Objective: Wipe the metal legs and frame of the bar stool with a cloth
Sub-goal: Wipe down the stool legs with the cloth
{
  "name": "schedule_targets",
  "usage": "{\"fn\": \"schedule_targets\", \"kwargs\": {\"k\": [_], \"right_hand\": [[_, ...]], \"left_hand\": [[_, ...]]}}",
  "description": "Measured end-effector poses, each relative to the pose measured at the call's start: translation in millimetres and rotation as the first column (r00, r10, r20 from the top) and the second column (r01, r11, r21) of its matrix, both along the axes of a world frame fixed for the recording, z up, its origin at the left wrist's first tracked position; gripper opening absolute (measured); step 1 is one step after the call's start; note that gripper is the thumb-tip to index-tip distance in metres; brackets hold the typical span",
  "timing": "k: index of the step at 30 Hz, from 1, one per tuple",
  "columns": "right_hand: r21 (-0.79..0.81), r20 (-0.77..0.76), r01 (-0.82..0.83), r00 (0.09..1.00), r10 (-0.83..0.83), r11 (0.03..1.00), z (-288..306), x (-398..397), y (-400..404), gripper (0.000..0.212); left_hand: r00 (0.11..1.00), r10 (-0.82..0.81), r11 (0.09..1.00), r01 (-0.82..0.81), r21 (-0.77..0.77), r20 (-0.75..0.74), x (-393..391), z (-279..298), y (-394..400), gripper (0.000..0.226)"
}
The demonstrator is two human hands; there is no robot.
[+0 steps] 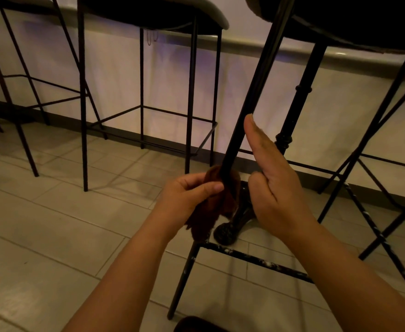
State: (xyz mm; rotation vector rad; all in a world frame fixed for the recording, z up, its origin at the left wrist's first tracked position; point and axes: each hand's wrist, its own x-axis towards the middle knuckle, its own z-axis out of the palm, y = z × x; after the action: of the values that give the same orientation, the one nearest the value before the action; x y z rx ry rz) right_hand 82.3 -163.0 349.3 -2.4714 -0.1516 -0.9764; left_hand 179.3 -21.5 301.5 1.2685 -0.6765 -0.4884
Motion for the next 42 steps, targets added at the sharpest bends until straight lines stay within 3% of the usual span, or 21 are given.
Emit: {"fn": "schedule_targets", "kwargs": {"k": [4,12,20,23,29,35,42], "right_hand": [[0.012,-0.013,0.027,1.0,-0.027,1.0,0.2,-1.2,2.7,0.075],[0.063,-0.003,0.034,0.999,-0.034,0.997,-5.9,1.7,13.3,0.074],[0.244,0.046,0.049,0.997,-0.062,0.969,-27.5,4.4,22.3,0.069],[0.409,0.002,0.07,0.997,-0.078,0.91,-38.6,5.1,21.3,0.073],[0.486,-0.14,0.109,0.989,-0.045,0.867,-53.7,11.5,15.9,0.034],[0.536,-0.165,0.13,0.985,-0.048,0.834,-52.9,14.0,16.8,0.034],[0.543,-0.171,0.133,0.984,-0.046,0.829,-54.0,13.9,20.8,0.029]], "left_hand": [[1.0,0.026,0.995,-0.026,0.095,0.001,-1.6,-30.2,8.9,0.024],[0.985,0.167,0.986,-0.167,0.019,-0.031,-9.5,-45.0,5.2,0.023],[0.997,0.056,0.998,-0.058,0.027,0.053,-14.0,-50.6,10.3,0.015],[0.993,0.035,0.996,-0.044,0.072,0.117,-15.6,-53.2,16.3,0.037],[0.981,-0.144,0.983,0.126,0.134,0.133,-6.6,-54.3,28.5,0.035],[0.977,0.146,0.986,-0.157,0.056,0.156,-13.1,-63.9,6.7,0.032],[0.97,0.197,0.98,-0.197,-0.014,0.143,-23.3,-74.0,2.5,0.03]]}}
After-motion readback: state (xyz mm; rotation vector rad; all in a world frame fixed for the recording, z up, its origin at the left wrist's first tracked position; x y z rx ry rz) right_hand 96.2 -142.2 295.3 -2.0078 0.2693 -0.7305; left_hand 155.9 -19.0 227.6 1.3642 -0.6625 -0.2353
